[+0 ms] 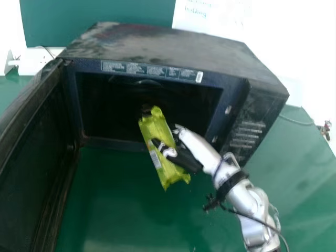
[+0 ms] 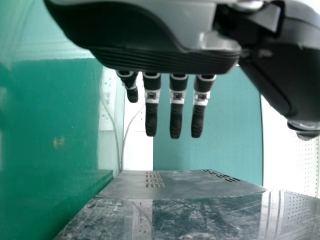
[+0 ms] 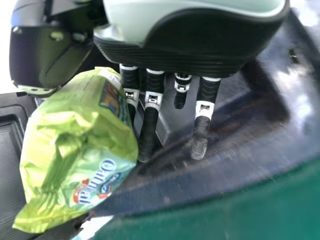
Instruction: Put biscuit inside oven
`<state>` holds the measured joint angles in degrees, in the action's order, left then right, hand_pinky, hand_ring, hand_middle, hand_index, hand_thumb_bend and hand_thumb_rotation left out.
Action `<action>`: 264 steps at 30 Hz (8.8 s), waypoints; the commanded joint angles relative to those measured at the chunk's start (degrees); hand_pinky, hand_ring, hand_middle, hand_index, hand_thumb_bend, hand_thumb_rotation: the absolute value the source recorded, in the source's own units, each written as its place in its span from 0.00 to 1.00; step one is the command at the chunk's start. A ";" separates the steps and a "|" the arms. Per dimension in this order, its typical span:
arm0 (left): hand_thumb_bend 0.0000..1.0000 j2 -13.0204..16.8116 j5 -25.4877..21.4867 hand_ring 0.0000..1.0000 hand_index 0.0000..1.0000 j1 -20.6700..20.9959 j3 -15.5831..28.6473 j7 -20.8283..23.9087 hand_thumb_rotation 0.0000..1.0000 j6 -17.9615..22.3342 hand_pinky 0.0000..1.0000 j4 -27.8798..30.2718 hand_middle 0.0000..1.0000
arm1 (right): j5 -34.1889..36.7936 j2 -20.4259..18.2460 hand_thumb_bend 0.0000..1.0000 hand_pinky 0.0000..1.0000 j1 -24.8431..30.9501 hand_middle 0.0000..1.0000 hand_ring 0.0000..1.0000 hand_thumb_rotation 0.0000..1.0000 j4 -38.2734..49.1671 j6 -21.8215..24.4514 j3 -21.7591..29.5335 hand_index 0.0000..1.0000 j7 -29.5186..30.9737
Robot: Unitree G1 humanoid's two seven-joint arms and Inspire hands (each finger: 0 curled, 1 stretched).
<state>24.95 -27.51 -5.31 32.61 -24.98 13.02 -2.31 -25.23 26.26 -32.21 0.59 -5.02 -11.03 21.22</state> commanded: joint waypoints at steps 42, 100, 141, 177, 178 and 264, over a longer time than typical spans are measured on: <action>0.71 -1.05 -0.57 0.72 0.77 -1.60 0.18 0.58 0.66 -0.99 0.62 2.09 0.76 | -7.54 -6.74 0.47 0.40 -34.81 0.48 0.46 0.00 -55.16 -12.93 -7.71 0.30 -17.17; 0.70 -1.82 -3.09 0.80 0.82 -4.28 0.71 -0.49 0.62 -2.63 0.77 5.60 0.82 | -13.26 -13.15 0.47 0.39 -44.09 0.49 0.46 0.00 -77.58 -4.73 -15.26 0.28 -27.26; 0.72 -1.68 -2.40 0.78 0.81 -4.15 0.54 -0.14 0.67 -2.82 0.71 5.40 0.81 | -13.59 -13.24 0.47 0.40 -45.49 0.48 0.46 0.00 -79.05 -1.55 -14.86 0.27 -29.87; 0.77 -1.23 -3.02 0.78 0.80 -4.57 0.95 -4.71 0.70 -0.48 0.73 2.81 0.80 | -13.01 -13.18 0.99 0.62 -44.56 0.81 0.75 0.48 -78.76 -3.10 -14.14 0.81 -30.37; 0.78 -1.20 -3.02 0.78 0.80 -4.56 0.93 -4.75 0.71 -0.45 0.73 2.75 0.80 | -12.97 -13.11 0.99 0.62 -44.41 0.81 0.75 0.48 -78.72 -3.43 -14.09 0.81 -30.64; 0.77 -0.55 -2.61 0.78 0.80 -2.07 1.06 -7.20 0.74 2.06 0.73 -1.75 0.83 | -8.38 -1.42 0.94 0.60 -4.16 0.82 0.72 0.55 -29.98 -29.36 -1.58 0.81 -35.50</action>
<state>24.14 -29.97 -7.27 32.94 -31.96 14.39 -3.26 -33.15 25.11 -36.11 -28.84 -33.47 -12.21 -13.34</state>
